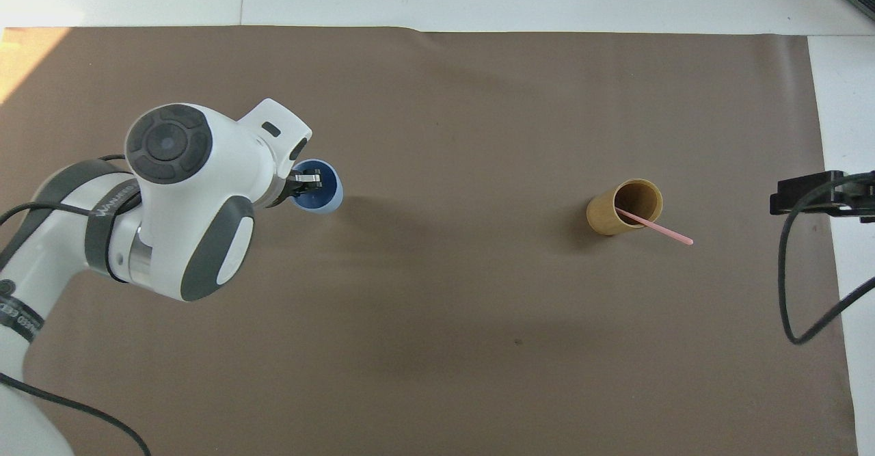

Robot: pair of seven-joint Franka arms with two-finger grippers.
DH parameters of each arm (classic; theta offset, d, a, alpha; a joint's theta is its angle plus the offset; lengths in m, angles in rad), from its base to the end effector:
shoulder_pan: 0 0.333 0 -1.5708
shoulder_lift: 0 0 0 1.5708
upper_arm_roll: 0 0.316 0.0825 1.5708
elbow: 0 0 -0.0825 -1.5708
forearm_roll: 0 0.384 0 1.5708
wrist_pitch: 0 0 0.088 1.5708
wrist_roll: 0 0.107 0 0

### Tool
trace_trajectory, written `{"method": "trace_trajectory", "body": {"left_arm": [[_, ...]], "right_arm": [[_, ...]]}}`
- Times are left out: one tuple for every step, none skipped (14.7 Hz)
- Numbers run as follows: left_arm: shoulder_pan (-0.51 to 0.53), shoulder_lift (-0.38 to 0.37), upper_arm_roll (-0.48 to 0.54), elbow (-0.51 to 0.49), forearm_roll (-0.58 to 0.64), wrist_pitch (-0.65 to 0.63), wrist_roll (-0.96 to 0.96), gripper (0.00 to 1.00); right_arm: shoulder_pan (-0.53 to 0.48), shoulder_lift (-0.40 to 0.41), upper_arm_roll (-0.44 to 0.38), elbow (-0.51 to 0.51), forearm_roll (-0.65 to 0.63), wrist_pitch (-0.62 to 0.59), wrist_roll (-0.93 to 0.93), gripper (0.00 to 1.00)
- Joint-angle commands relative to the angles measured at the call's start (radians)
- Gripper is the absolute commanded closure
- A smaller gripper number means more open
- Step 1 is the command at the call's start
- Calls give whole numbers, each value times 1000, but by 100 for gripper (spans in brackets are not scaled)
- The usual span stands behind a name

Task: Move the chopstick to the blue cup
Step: 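Slide the blue cup toward the tan cup while the right gripper reaches the stick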

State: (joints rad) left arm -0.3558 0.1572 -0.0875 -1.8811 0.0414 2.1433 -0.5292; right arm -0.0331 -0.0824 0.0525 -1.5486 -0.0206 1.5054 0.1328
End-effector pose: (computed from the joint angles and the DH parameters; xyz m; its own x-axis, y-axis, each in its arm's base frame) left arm 0.5523 -0.2580 0.4360 0.9924 0.0684 0.1026 0.0653 -0.9973 0.0330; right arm 0.5216 0.0092 0.6734 0.9925 -0.1145 0.0420 -0.1154 -0.9931 0.0194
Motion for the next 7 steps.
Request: {"method": "trace_trajectory", "body": {"left_arm": [[-109, 57, 15, 92, 15, -43, -147, 100], [-138, 83, 14, 121, 15, -43, -188, 100], [-159, 99, 14, 128, 14, -36, -208, 100], [-179, 102, 14, 126, 6, -26, -221, 100], [-196, 114, 14, 126, 0, -23, -224, 100], [-199, 123, 12, 126, -3, -13, -224, 100], [-204, 128, 12, 123, -5, -3, -224, 100]], "right_arm": [[-10, 3, 3, -19, 19, 41, -30, 0], [-10, 7, 4, -21, 19, 53, -30, 0], [-7, 10, 4, -30, 21, 73, -30, 0], [-5, 16, 6, -48, 19, 105, -32, 0], [-7, 16, 4, -82, 21, 143, -53, 0], [-7, 15, 4, -122, 21, 186, -91, 0], [-5, 16, 4, -151, 21, 237, -110, 0]]}}
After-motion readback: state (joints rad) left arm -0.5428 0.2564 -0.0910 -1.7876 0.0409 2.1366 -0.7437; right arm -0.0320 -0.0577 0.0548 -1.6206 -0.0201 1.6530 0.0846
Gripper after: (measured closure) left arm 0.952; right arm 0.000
